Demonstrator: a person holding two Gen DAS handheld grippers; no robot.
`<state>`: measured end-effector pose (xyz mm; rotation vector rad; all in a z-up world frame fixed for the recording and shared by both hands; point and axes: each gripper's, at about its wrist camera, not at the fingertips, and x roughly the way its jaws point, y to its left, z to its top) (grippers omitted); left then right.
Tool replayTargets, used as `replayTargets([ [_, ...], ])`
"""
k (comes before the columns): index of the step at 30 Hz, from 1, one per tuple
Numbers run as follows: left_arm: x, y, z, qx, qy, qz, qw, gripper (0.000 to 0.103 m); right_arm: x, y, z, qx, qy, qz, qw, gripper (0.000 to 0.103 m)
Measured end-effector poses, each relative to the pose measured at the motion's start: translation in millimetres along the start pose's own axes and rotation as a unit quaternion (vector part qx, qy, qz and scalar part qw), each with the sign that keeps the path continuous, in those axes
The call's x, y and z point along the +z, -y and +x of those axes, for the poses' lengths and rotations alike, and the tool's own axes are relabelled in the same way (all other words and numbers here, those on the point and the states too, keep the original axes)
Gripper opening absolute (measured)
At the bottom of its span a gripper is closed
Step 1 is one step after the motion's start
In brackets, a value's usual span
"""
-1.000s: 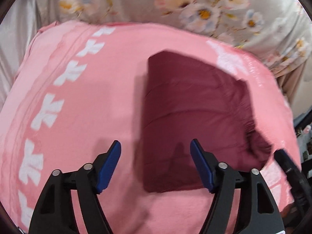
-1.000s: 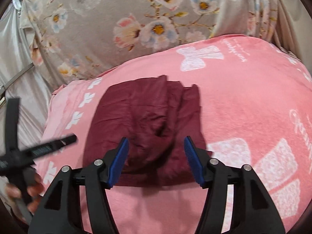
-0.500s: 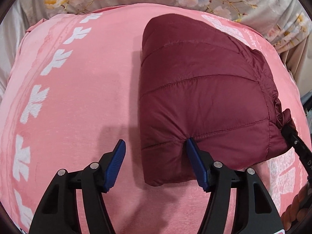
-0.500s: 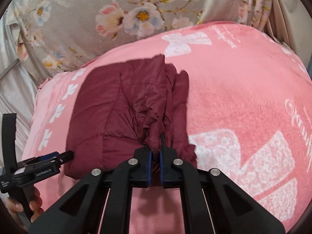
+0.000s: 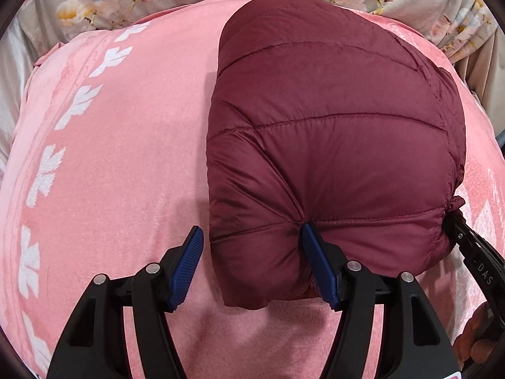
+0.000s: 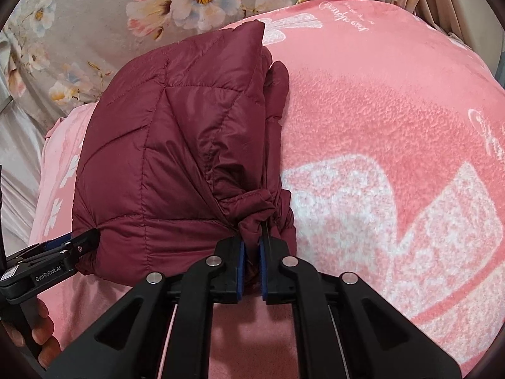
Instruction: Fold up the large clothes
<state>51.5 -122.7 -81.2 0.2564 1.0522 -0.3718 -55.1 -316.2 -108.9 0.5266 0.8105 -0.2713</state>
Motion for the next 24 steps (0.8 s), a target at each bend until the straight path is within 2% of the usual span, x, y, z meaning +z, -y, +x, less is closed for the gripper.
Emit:
replayTargets([
  [18,-1.7,6.7,10.0,0.011,0.011,0.007,0.9999,0.066,-1.3,5.9,2.7,0.02,0.004,0.007,1.0,0.006],
  [21,-1.9,5.1,3.9,0.009,0.01,0.005,0.9999,0.067,1.7,11.8,-7.8,0.028,-0.004,0.026,0.999,0.01],
  [24,2.1,-9.5,-11.4,-0.013,0.008,-0.012,0.9998,0.066,9.8,21.8,-31.6,0.027,0.009,0.049,0.998,0.015],
])
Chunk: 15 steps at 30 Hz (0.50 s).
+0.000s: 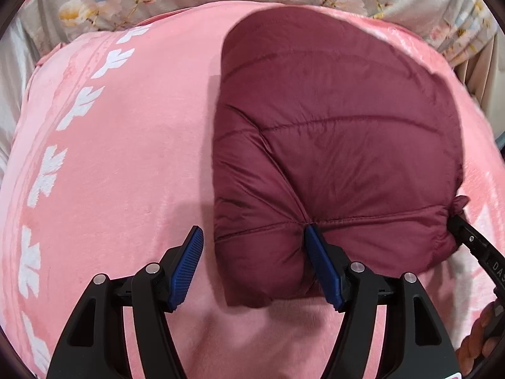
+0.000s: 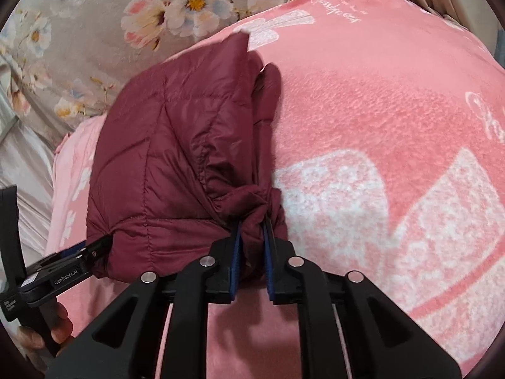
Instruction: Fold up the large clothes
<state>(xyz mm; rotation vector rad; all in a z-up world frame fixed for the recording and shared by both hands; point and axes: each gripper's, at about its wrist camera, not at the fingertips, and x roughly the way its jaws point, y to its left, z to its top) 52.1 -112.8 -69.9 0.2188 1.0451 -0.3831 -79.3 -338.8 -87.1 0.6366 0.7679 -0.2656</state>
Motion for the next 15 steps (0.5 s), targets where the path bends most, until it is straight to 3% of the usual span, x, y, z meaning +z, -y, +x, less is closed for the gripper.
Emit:
replayTargets([
  [4,25.1,-24.6,-30.8,-0.006,0.04,-0.032,0.9987,0.065,28.1,3.0,-27.9,-0.01,0.036,0.01,0.999,0.021],
  [8,73.9,-32.9,-48.4,-0.006,0.077,-0.043,0.9961,0.065,71.7,-9.5,-34.7,0.005,0.067,0.012,0.998,0.039],
  [11,112.9,-29.1,-47.3,0.005,0.094,-0.043,0.9946,0.065,107.9,-23.8,-17.3,0.013,0.073,0.015,0.997,0.048],
  [15,156.7,-17.7,-25.7,0.002,0.089,-0.044,0.995,0.065,141.3,-29.3,23.8,0.017,0.05,0.049,0.997,0.049],
])
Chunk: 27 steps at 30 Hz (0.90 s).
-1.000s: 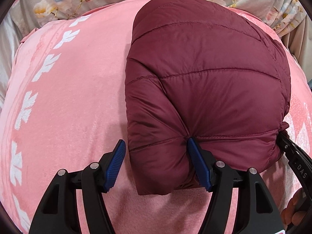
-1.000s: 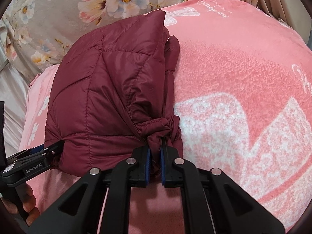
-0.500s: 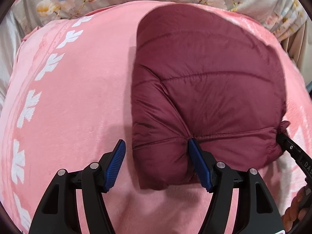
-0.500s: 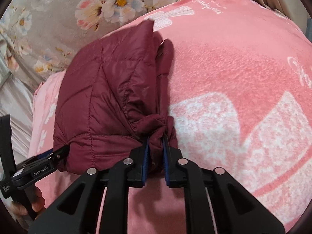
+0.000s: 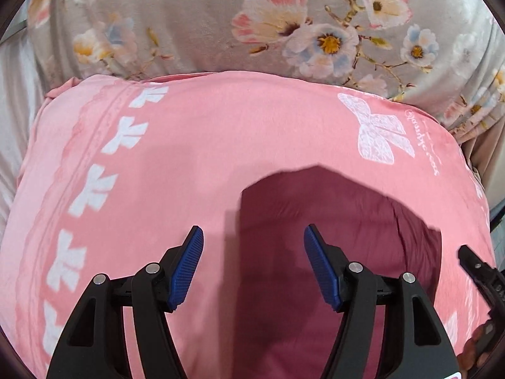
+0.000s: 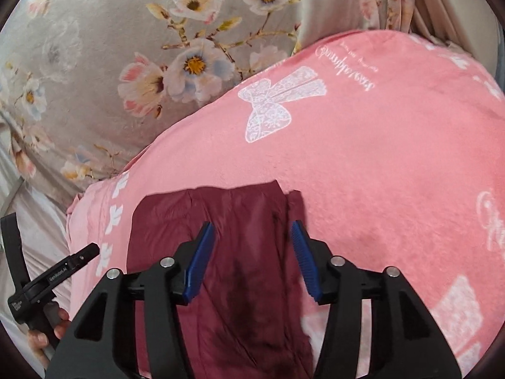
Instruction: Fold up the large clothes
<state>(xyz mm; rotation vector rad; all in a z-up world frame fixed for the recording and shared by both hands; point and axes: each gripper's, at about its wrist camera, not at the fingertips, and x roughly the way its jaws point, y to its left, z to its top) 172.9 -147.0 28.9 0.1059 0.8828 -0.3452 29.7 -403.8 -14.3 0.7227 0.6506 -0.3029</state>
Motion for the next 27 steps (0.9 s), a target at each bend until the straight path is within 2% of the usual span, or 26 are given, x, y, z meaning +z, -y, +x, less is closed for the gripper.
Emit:
replayTargets([
  [4,18.4,13.6,28.4,0.015,-0.009,0.009,0.9998,0.065,8.0,-3.2,49.5,-0.006,-0.042,0.029,0.999,0.05],
  [6,21.3,22.2,41.2,0.014,-0.015,0.014,0.9997,0.065,4.4,-6.0,63.6,-0.009,-0.051,0.026,0.998,0.03],
  [7,22.7,25.9,47.7,0.016,-0.018,0.016,0.9996,0.065,2.6,-6.5,66.9,-0.019,-0.045,0.022,0.999,0.015],
  [8,23.3,29.3,54.8,0.019,-0.023,0.019,0.9994,0.065,1.3,-7.0,68.4,-0.032,-0.035,0.012,0.999,0.01],
  [12,16.8,42.7,89.4,0.028,-0.044,0.03,0.9982,0.066,-5.3,-4.8,78.3,-0.079,-0.017,-0.03,0.996,0.007],
  [15,6.2,50.0,102.8,0.036,-0.037,0.038,0.998,0.068,-9.2,0.0,90.7,-0.105,-0.017,-0.052,0.993,0.007],
  [19,-3.1,59.3,109.6,0.054,-0.016,0.053,0.997,0.07,-12.0,8.4,103.8,-0.109,-0.021,-0.052,0.992,0.006],
  [27,-12.2,58.9,124.3,0.057,0.003,0.043,0.9975,0.075,-20.6,4.2,115.5,-0.123,-0.01,-0.081,0.989,0.006],
])
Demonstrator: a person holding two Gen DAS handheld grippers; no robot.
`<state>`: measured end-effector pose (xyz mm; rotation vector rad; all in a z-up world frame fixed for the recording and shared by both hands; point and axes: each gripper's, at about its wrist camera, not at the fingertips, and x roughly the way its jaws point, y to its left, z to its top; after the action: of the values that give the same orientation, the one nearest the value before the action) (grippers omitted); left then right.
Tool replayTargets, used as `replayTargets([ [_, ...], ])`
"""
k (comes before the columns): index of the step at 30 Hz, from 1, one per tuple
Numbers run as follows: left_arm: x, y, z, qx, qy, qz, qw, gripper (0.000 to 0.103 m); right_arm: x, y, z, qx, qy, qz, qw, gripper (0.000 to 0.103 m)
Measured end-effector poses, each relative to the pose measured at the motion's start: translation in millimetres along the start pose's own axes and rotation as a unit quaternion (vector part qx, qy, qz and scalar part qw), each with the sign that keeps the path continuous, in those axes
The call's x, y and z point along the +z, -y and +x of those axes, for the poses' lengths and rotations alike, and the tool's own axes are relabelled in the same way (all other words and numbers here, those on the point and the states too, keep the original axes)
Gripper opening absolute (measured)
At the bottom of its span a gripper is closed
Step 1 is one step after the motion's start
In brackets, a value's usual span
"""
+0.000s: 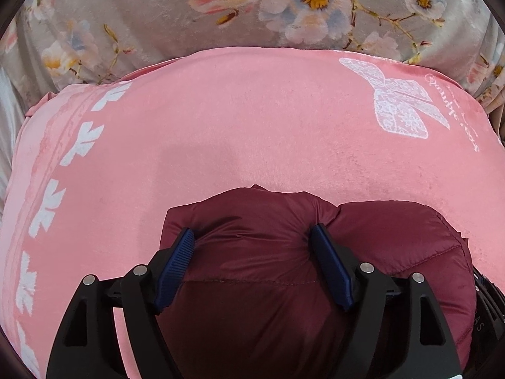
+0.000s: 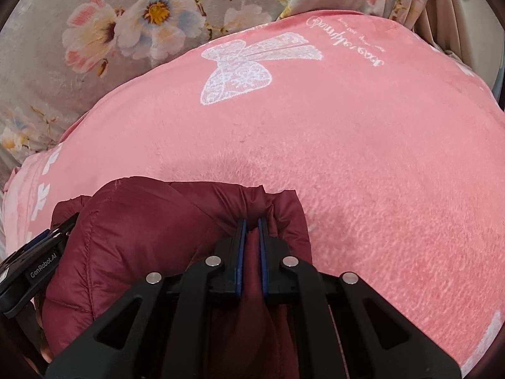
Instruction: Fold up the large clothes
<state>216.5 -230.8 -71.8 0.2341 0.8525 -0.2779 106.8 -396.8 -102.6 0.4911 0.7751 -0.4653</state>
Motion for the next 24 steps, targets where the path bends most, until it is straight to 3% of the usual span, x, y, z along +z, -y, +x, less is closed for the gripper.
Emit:
replayTargets([
  [8,-5.8,7.7,4.0,0.026,0.022,0.012,0.9994,0.076,-1.7,-5.7,3.8,-0.012,0.008,-0.016,1.0,0.006],
  [24,-7.7,9.0,6.6,0.035,0.031,0.016,0.9988,0.077,-2.2,-5.0,5.4,-0.013,0.01,-0.02,1.0,0.006],
])
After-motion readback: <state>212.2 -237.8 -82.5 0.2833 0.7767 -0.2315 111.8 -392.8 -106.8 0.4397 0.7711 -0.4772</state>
